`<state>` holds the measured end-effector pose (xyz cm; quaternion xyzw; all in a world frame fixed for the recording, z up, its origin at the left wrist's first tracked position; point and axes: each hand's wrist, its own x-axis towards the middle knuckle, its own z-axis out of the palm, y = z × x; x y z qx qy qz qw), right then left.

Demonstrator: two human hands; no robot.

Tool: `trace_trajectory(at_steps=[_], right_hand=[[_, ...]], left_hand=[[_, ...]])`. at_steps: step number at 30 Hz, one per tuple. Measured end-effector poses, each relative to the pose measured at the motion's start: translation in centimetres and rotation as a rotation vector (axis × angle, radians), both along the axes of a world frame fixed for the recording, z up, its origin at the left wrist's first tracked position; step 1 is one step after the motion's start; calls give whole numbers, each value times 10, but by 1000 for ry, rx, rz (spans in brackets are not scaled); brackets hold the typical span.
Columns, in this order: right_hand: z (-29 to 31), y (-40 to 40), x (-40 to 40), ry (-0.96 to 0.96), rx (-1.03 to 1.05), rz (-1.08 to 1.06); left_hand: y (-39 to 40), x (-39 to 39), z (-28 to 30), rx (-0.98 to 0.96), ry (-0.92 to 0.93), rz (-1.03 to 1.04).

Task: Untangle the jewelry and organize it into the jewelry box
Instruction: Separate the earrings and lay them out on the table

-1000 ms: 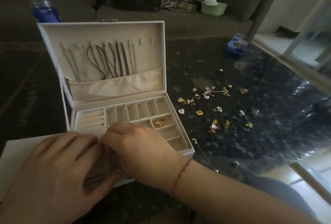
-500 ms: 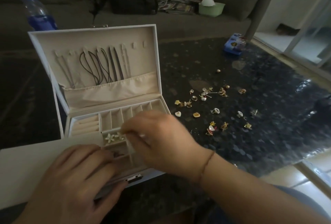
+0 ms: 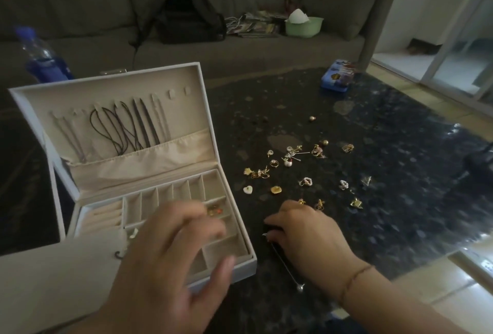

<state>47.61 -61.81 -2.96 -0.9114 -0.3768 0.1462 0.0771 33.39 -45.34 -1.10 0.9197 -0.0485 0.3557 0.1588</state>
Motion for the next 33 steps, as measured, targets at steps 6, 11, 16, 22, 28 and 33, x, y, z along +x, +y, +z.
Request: trace_trajectory(at_steps=[6,11,16,22,28,33], right_hand=[[-6,6,1,-5,-44,101],[-4,4,-8,-45,-14,106],[-2,3,-7,51,67,96],[10,-25,31,355,301,23],[22,-68,71,897,663,-74],[36,-100,97,988,969,-304]], left_hand=[[6,80,20,-89,283,0],[11,141,12,33,552,60],[1,186,-1,76,715,103],[1,222,-19,-141,784,158],[1,232,-33,-224,731,184],[4,233,-35,-289,765,187]])
